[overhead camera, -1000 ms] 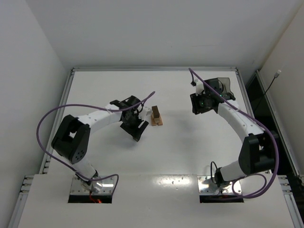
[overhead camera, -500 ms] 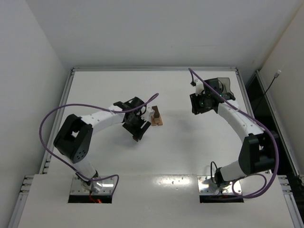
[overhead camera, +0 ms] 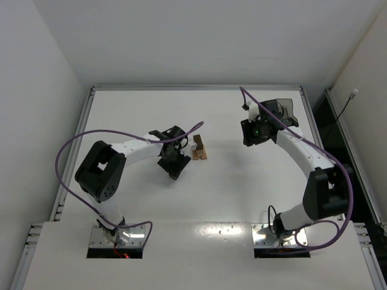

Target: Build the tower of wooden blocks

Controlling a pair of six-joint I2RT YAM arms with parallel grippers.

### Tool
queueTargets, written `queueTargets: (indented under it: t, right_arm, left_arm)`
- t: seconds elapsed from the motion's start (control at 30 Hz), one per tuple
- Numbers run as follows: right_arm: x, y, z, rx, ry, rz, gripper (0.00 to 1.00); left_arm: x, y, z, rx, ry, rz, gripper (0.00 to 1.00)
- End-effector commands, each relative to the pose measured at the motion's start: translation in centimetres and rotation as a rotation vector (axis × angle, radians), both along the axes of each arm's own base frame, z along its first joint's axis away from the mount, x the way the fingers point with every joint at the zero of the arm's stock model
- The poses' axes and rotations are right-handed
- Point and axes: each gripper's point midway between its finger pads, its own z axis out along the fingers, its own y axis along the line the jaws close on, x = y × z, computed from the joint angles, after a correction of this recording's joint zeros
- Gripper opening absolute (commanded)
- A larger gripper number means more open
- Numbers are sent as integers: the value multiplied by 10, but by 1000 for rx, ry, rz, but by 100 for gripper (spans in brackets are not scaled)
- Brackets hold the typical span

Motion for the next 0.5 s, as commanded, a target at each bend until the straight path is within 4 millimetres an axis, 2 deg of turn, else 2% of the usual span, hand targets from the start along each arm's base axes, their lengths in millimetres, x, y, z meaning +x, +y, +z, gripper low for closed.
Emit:
queueTargets:
  t: [0.0,0.13,0.27,0.33,0.37,0.47]
  right_arm:
    - [10,1,1,13,-17,4,38]
    - [12,4,1,22,-14,10,38]
    - [12,4,1,22,-14,10,38]
    - [10,3,0,20,-5,10,38]
    - [9,5,0,29,-3,17,45]
    - [4,11,4,59,-8,49,61]
  left_arm:
    - [5,-7,3,-10,-17,1,49]
    - [4,-6,0,-4,-10,1,47]
    - [4,-6,0,-4,-10,1,37]
    - [4,-6,0,-4,-10,1,29]
    - [7,-8,3,-16,-27,1,23]
    - [5,-9,11,-37,-41,-2,15]
